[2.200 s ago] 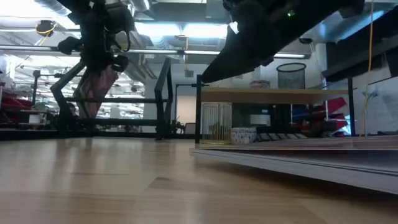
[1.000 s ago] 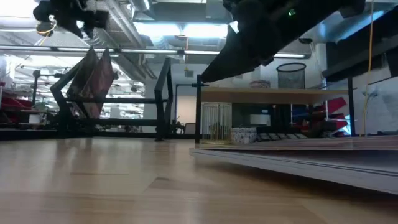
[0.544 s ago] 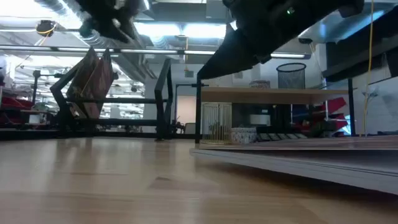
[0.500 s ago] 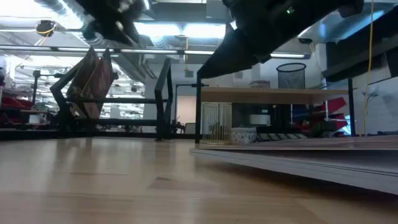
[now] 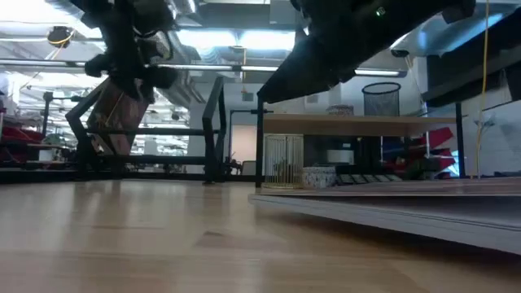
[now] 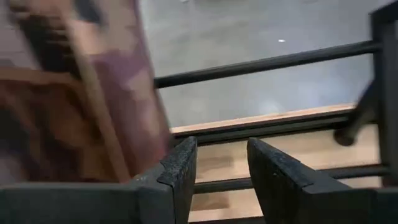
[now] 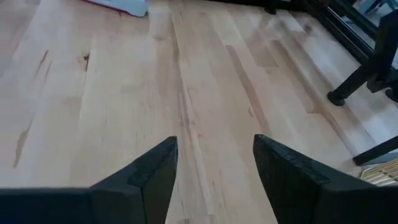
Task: Stock shelves
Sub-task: Put the purple book into the book holder
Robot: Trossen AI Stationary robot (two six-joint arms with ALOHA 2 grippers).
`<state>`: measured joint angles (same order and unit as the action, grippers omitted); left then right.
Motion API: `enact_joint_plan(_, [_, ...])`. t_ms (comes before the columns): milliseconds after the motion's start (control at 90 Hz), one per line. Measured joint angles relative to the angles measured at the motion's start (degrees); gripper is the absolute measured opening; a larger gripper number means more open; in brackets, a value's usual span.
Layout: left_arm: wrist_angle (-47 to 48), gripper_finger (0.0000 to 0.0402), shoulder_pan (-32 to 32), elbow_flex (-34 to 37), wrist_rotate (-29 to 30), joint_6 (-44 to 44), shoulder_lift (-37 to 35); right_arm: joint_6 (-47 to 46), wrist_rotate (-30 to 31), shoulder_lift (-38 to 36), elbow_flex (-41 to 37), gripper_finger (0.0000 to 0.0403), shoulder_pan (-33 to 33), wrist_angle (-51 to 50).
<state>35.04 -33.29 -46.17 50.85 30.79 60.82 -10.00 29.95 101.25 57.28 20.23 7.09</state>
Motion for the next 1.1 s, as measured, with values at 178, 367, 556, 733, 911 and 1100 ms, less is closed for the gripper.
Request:
enact_joint_plan(178, [4.85,0.0125,-1.85,-0.02,4.04,-0.1,-3.66,0.02,0.0,0.0,0.0,0.0198,0.0,-0.04])
enact_joint_plan(367, [6.17,0.0125,-2.04,-0.02,5.47,-0.3,-7.87,0.0,0.0,0.0,0.0,0.0198,0.0,-0.07])
enact_joint_plan(556, [5.86,0.0125,-0.37,-0.07,5.49,-0.75,-12.03,0.01,0.02,0.0,0.0,0.0198,0.0,-0.07])
enact_joint_plan(733, [3.43,0.0125,2.47,-0.07,5.03,-1.5,-15.32,0.02,0.02,0.0,0.0,0.0198,0.0,-0.07])
enact_joint_plan(911, [-6.44,0.0125,8.79,-0.11,-0.02,-8.46,-16.74,3.6,0.15,0.0,0.0,0.0198,0.0,-1.4])
enact_joint_plan(1100, [-14.35,0.0125,22.17,-0.13,-6.08,-16.21,-14.89,12.03,1.24,-2.12,0.02,0.0198,2.57,-6.17])
